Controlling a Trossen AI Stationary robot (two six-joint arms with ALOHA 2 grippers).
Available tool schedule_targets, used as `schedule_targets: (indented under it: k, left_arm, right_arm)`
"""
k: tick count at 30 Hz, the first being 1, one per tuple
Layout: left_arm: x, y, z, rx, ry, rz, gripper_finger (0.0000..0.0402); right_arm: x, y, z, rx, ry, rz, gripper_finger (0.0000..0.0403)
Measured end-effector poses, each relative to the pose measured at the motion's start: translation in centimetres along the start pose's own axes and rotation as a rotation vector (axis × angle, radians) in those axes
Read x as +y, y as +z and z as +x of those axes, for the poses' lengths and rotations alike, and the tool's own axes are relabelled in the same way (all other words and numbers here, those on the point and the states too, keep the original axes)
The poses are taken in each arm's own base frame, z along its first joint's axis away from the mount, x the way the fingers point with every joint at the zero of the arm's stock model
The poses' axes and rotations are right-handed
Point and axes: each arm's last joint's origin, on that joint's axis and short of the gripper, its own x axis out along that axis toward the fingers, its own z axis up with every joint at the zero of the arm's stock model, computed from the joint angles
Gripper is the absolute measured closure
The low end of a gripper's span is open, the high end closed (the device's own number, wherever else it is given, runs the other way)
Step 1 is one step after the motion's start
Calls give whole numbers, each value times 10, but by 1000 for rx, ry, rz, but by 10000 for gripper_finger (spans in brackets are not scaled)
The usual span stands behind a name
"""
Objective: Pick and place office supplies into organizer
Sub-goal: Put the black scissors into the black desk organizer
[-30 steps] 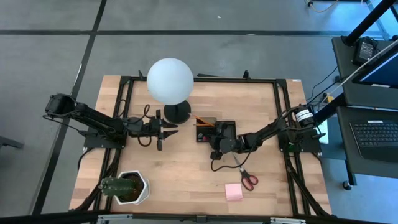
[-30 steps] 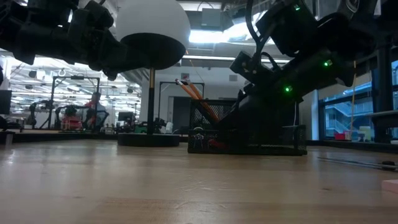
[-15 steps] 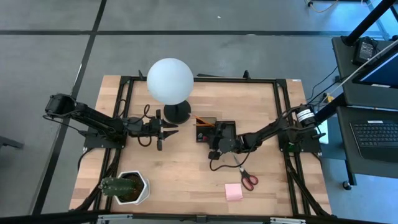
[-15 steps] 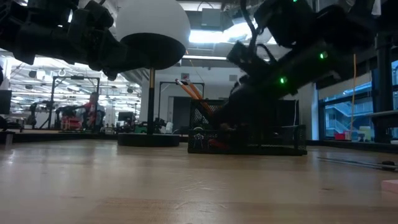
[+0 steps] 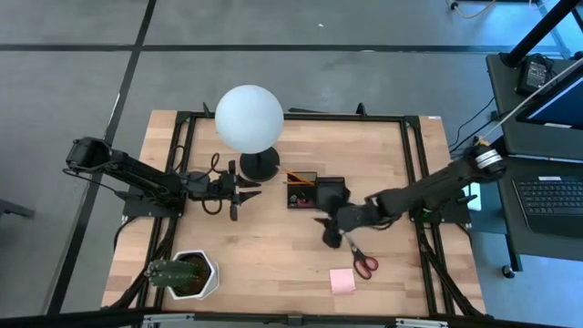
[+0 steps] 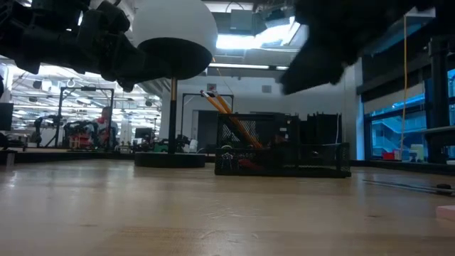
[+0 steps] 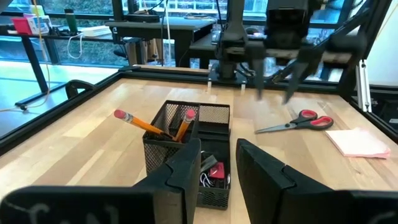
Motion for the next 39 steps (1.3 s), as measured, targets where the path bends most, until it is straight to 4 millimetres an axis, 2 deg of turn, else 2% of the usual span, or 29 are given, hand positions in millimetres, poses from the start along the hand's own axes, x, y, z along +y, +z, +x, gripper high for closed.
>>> schedule_targets:
  k: [5,10,16,20,31,39]
  left_arm:
    - [0,0,0,-2,0,-12,304]
    - [0,1,0,-9,-1,-13,304]
    - [0,1,0,-13,-1,-12,304]
    - [0,1,0,-14,-1,-1,304]
    - [0,2,0,-17,0,31,304]
    - [0,2,0,-17,2,31,304]
  right_arm:
    - [10,-8,-28,262,119,235,242]
    - [17,-32,-43,526,29,398,242]
    - [28,-51,-58,719,-34,573,242]
    - [34,-60,-64,767,-60,619,242]
    - [49,-82,-53,850,-105,589,242]
    - [56,-93,-41,905,-120,628,242]
